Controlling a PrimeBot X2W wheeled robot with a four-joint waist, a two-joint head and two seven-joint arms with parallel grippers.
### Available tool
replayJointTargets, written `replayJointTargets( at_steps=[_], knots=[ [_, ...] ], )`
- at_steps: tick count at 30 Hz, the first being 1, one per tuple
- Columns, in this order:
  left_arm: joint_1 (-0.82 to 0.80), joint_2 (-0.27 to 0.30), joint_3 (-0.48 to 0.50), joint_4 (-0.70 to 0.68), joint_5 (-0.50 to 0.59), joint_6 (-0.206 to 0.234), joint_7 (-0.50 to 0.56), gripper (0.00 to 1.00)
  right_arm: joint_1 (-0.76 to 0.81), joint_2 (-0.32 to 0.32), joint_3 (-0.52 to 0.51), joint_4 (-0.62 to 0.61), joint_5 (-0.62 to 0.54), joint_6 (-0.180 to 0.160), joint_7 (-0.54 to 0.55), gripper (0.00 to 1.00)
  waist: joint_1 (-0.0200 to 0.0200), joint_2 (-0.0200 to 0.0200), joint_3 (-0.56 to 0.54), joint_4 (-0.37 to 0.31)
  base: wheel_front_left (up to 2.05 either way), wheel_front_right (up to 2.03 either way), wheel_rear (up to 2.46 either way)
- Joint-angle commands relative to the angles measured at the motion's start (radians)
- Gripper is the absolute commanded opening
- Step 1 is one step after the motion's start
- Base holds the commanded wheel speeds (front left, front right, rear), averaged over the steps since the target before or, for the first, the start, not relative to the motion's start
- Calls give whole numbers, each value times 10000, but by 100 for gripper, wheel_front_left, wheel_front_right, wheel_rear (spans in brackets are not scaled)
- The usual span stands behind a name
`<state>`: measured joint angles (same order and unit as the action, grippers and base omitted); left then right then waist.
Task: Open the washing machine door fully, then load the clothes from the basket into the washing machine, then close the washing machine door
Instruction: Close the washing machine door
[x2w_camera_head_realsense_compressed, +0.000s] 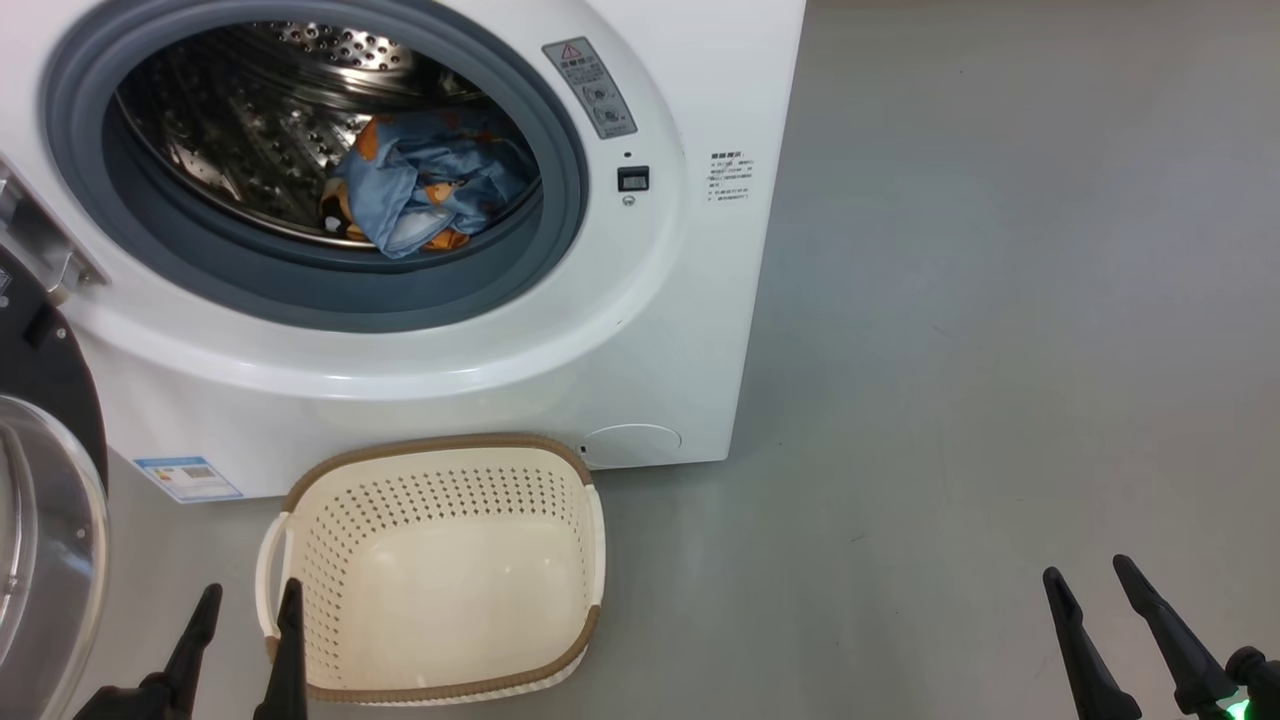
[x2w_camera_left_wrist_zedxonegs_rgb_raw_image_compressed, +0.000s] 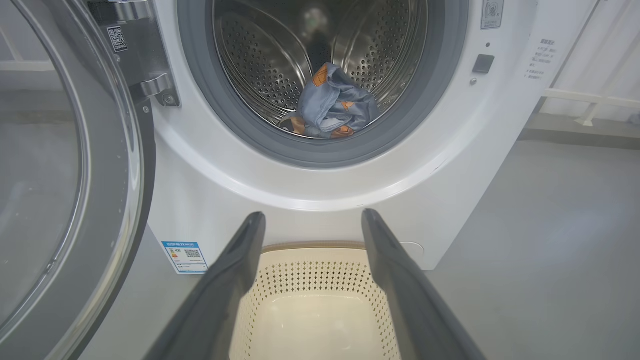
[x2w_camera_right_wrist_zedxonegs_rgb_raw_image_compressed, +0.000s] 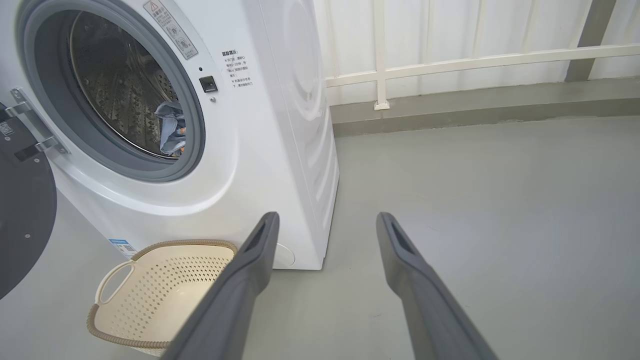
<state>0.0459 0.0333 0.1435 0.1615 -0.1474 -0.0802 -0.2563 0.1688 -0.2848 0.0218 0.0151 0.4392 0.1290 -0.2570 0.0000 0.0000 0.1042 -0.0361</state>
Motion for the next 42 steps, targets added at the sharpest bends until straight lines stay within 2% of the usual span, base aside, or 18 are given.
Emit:
replayJointTargets(
  at_steps=[1,16,27,32,42],
  knots=[
    [-92,170,289,-298,-86,63,-55,100,-27,-223,192,-243,-110,17,-48,100,0,0,-1,5,-34,34,0],
    [-98,170,256,-479,-104,57,-55,100,-91,-222,130,-257,-77,17,-48,100,0,0,96,7,-107,107,0],
    [-107,170,162,-536,-164,55,-55,100,-91,-243,111,-269,-83,17,-48,100,0,0,115,131,-17,17,0],
    [-151,170,73,-537,-303,154,-55,100,-122,-292,143,-292,-100,17,-48,100,0,0,154,453,0,0,0],
    [180,170,-339,-697,-990,767,-55,100,-509,-697,807,-212,-72,17,-48,100,0,0,88,1802,0,0,0]
  ],
)
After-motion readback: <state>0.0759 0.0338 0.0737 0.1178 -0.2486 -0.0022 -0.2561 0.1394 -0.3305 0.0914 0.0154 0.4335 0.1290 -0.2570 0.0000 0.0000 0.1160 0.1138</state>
